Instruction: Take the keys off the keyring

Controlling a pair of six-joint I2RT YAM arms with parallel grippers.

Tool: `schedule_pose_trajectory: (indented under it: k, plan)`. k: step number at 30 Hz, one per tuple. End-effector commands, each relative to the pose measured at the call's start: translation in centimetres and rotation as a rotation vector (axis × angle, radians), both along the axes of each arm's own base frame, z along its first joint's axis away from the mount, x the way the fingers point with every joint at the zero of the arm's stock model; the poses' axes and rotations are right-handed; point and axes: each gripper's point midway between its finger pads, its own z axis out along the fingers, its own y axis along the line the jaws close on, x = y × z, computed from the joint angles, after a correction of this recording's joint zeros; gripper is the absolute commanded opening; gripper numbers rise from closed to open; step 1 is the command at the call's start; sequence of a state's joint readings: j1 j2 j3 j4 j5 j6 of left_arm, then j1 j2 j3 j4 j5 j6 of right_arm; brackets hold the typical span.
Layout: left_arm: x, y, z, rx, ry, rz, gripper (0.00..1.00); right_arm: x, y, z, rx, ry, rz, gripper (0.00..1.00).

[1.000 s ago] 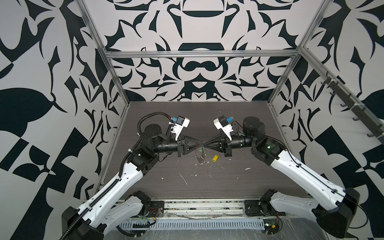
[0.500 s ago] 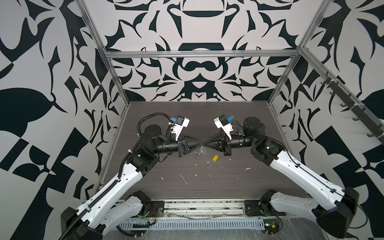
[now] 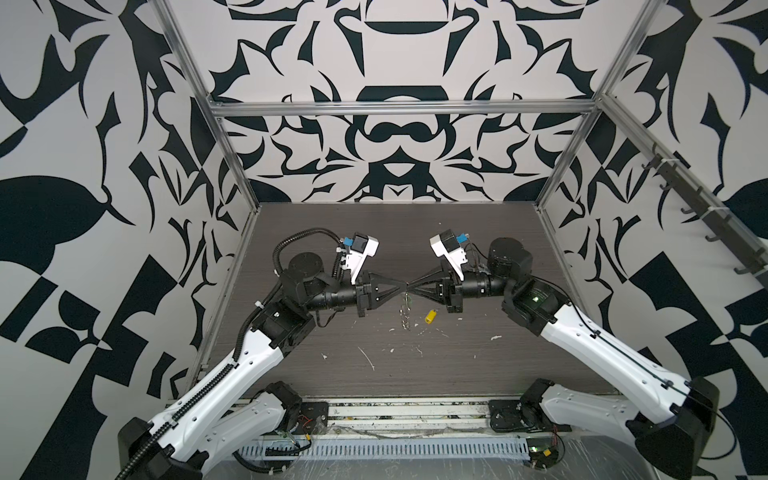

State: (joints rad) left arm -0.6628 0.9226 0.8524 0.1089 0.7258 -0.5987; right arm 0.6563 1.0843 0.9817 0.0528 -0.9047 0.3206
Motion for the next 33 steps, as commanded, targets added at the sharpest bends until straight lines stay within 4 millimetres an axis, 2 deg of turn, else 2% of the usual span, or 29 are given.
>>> schedule_pose_trajectory:
  k: [1,3,9,17,27,33]
  plan:
    - [-0.9,0.7,1.2,0.001,-0.015,0.003,0.0,1.1,-1.2,2.1,0.042,-0.124,-0.116,0.17]
    - [-0.9,0.8,1.3,0.004,-0.018,0.006,0.0,1.1,-1.5,2.2,0.042,-0.134,-0.137,0.28]
    - [-1.1,0.9,1.6,0.008,-0.026,0.005,0.0,1.5,-2.0,2.2,0.061,-0.13,-0.183,0.42]
    - [-0.7,1.1,2.2,0.027,-0.028,0.041,0.0,0.7,-0.9,2.3,0.1,-0.06,-0.083,0.43]
    - [0.4,2.2,3.2,0.062,-0.014,0.181,0.0,2.3,-1.8,2.0,0.112,-0.051,-0.217,0.39]
    - [-1.1,2.5,3.2,0.042,-0.095,0.13,0.0,2.0,-1.5,2.2,0.137,-0.031,-0.186,0.39]
